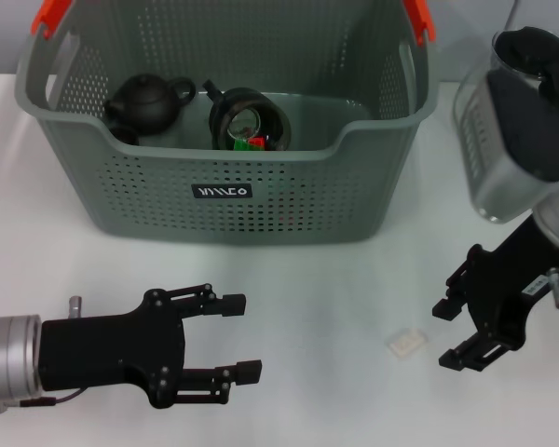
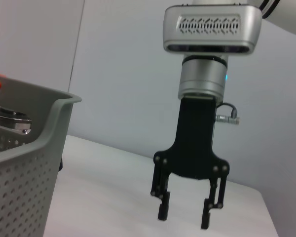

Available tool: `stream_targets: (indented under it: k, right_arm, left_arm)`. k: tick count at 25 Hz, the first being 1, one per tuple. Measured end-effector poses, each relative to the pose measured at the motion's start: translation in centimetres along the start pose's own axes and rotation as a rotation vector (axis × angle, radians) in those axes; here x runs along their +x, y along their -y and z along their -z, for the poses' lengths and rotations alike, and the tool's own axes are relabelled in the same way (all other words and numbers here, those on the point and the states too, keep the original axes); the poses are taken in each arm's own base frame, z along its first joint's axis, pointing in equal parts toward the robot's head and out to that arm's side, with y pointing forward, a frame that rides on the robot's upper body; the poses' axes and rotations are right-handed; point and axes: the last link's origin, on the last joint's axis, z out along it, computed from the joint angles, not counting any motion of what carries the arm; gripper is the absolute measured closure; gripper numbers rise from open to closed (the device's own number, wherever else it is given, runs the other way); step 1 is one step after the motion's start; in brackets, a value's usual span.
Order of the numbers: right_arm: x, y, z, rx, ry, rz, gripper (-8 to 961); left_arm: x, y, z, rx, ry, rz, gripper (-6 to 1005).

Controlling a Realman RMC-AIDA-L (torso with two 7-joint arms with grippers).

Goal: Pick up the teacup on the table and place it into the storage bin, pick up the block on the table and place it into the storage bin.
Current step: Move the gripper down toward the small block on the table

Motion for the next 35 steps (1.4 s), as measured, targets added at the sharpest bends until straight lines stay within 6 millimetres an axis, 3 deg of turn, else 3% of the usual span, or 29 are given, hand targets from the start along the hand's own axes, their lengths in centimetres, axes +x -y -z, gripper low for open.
stream_targets:
  k: [13, 27, 35]
  right_arm:
    - [-0.7, 1.3, -4.5, 0.05, -0.071, 0.017, 352]
    - [-1.3, 2.1, -6.3, 0.051, -0.075, 0.02, 373]
    - [-1.4, 1.9, -6.3, 0.031, -0.086, 0.009, 385]
  left_arm:
    - [-0.3, 0.2, -0.5, 0.014, 0.0, 0.014, 206]
    - [-0.6, 0.4, -0.8, 0.033, 0.006, 0.027, 206]
    - [-0.8, 0.5, -0.9, 0.043, 0.01, 0.032, 206]
